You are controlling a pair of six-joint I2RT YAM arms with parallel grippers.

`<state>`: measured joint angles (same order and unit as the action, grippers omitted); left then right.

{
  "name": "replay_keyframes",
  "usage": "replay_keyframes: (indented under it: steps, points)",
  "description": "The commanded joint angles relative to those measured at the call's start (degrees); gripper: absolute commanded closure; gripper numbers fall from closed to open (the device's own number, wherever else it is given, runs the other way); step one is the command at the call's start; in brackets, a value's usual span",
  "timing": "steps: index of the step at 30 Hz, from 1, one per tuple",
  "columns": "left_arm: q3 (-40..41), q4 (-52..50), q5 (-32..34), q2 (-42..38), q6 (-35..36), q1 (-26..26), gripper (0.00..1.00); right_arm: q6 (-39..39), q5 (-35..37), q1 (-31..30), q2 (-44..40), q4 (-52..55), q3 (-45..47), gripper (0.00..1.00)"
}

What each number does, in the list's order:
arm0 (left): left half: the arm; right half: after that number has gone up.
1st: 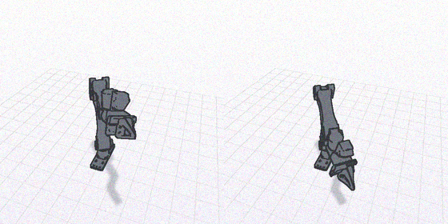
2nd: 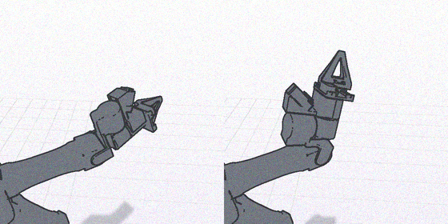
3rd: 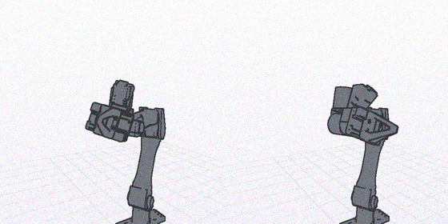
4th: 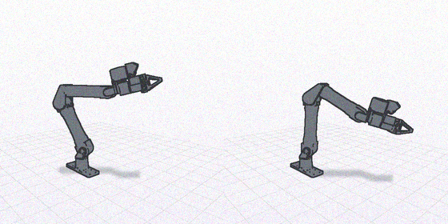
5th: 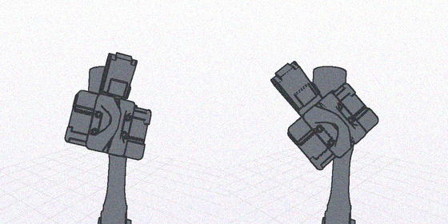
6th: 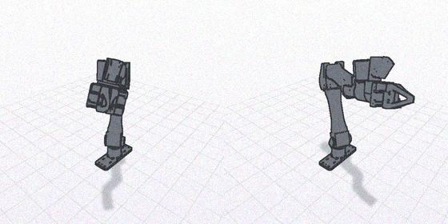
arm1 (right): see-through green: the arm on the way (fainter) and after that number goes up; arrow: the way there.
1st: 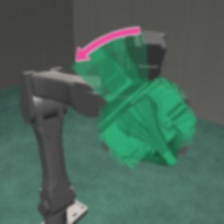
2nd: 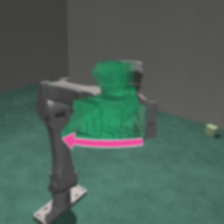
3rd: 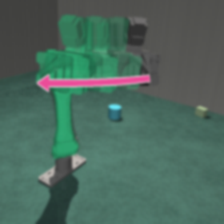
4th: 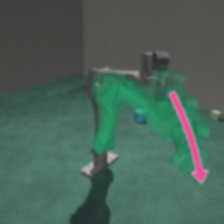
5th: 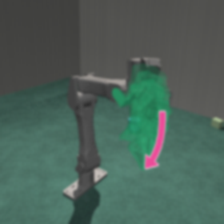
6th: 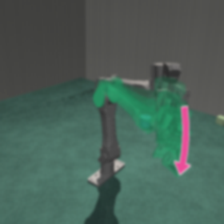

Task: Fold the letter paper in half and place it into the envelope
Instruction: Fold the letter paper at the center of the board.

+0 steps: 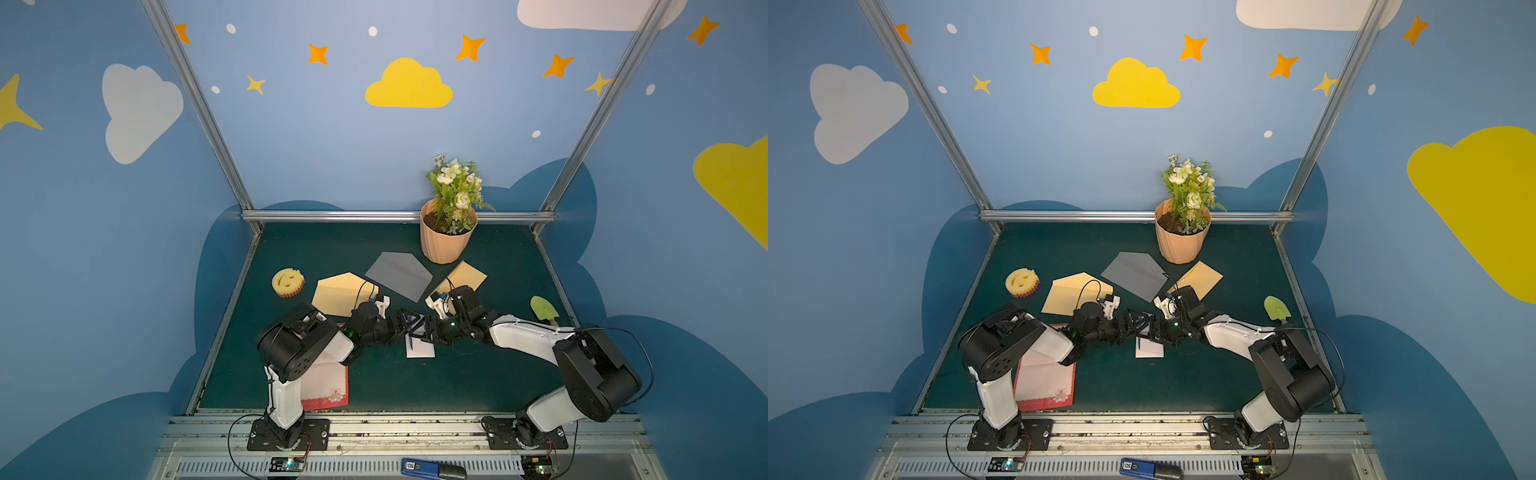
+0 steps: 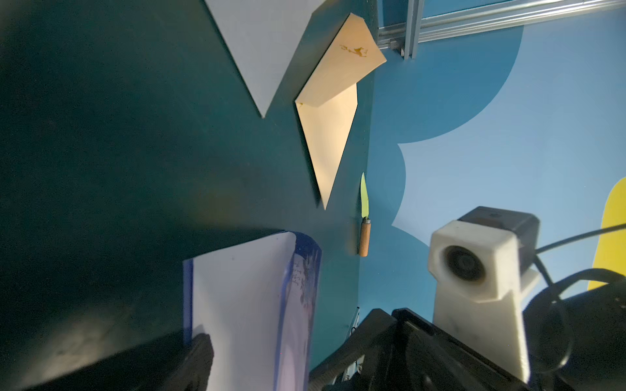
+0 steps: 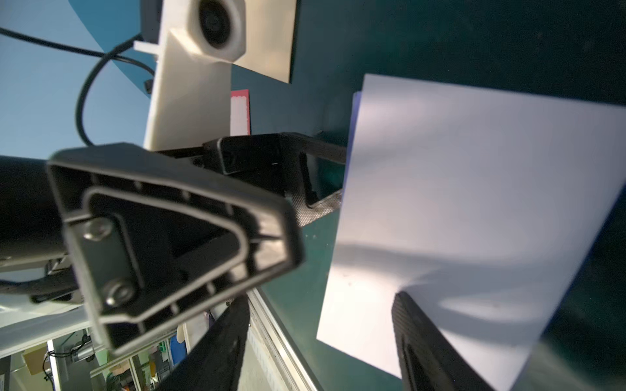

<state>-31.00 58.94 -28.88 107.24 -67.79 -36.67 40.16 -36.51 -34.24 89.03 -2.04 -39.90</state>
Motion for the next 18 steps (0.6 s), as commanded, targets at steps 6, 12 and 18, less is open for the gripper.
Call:
replay_keyframes:
  steps: [6, 12, 18]
  points:
    - [1.7, -8.1, 2.0, -7.9, 1.6, 2.8, 0.08, 1.2, 3.2, 0.5, 2.3, -3.5, 0.7, 0.36]
    - [-1.3, -17.4, 2.3, -14.9, 5.9, 2.8, 0.07, 1.7, 4.8, 1.5, 2.9, -4.2, 3.3, 0.53]
    - [-6.0, -21.0, 1.5, -15.0, 7.9, 1.2, 0.07, 1.2, 5.9, 1.5, 3.9, -2.9, 3.2, 0.65]
